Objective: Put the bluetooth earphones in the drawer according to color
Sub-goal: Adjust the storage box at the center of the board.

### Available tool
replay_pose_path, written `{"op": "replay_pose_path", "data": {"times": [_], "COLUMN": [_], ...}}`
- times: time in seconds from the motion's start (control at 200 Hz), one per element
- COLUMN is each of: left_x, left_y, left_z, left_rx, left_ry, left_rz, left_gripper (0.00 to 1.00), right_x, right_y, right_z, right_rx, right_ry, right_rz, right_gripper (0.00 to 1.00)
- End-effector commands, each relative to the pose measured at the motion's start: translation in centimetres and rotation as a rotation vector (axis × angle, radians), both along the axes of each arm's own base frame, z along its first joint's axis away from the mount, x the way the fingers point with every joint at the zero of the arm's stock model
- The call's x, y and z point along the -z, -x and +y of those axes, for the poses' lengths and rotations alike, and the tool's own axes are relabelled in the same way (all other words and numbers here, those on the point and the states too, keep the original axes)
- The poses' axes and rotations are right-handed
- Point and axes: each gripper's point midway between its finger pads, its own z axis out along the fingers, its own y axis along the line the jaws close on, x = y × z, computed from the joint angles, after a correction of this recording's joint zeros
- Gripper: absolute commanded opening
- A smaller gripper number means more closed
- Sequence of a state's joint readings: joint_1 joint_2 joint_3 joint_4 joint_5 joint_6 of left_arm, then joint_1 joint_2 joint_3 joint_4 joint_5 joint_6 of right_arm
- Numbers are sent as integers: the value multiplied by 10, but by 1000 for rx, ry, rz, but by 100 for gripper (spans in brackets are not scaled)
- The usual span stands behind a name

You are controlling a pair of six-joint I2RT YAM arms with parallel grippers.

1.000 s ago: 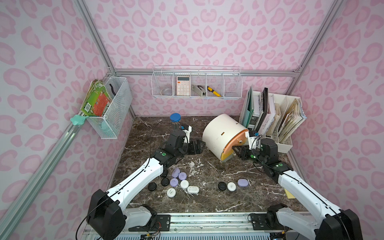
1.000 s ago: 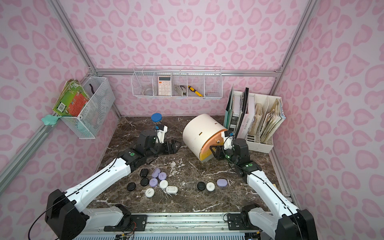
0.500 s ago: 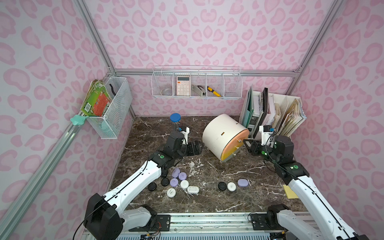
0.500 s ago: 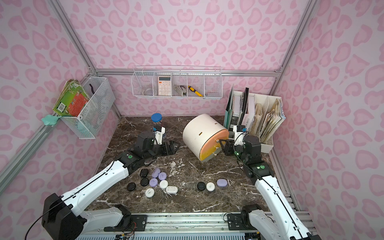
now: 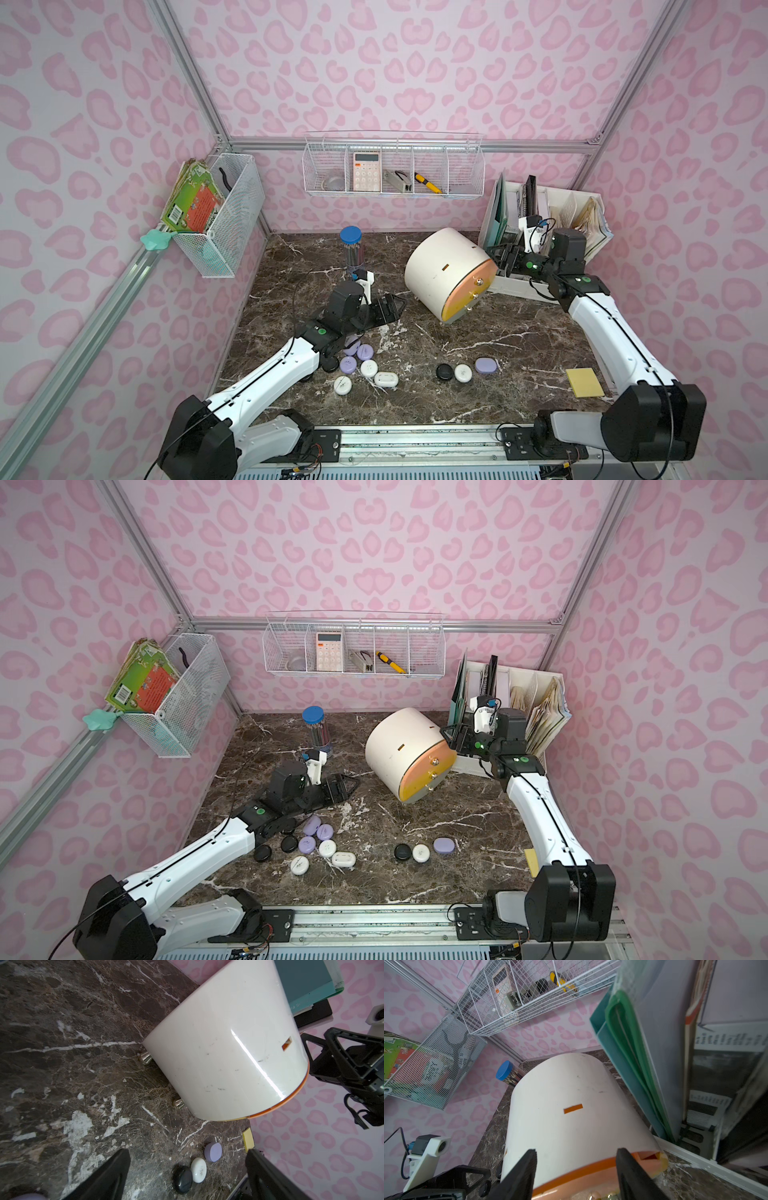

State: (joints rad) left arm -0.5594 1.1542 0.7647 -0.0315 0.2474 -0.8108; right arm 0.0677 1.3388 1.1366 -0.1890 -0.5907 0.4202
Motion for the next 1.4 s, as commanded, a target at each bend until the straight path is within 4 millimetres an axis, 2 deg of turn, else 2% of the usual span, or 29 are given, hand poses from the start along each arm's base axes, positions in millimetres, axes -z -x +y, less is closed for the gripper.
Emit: {"op": "replay_pose_path", "data": {"times": [0.0, 0.24, 0.35, 0.42, 0.485, 0.54, 0.66, 0.71, 0.82, 0.995, 1.045, 1.155, 1.395], "left_x": [-3, 4, 8, 8, 9, 8, 8, 11, 15, 25, 30, 42, 58], "left_y": [1, 2, 2, 2, 2, 3, 5, 7, 9, 11, 10, 7, -5], "left_z": [-3, 1, 8, 11, 12, 13, 18, 26, 35, 44, 45, 43, 47], "left_rx": [7, -10, -39, -50, -53, -55, -68, -109, -127, -142, -141, -126, -142], "left_ry": [31, 13, -18, -30, -37, -41, -52, -78, -118, -160, -173, -175, -154], "left_rz": [-3, 15, 30, 31, 33, 33, 31, 65, 71, 110, 136, 191, 233], "left_gripper": [92, 92, 92, 92, 92, 92, 92, 93, 93, 96, 96, 96, 96], "right_x": [-2, 22, 25, 22, 20, 17, 12, 14, 30, 77, 89, 107, 122], "right_y": [0, 24, 43, 52, 55, 53, 48, 46, 44, 40, 38, 34, 24], "right_z": [17, 65, 88, 93, 87, 73, 30, 13, -17, -52, -55, -47, -9], "right_rx": [-65, -171, -220, -232, -200, -149, -42, -6, 57, 178, 192, 160, 74], "right_ry": [-5, 16, 2, -3, 7, 21, -11, -24, -43, -21, -9, -25, -18], "right_rz": [-20, 29, 37, 33, 30, 23, 12, 16, 46, 128, 146, 175, 178], "right_gripper": [64, 64, 64, 64, 64, 64, 65, 65, 64, 53, 52, 51, 52]}}
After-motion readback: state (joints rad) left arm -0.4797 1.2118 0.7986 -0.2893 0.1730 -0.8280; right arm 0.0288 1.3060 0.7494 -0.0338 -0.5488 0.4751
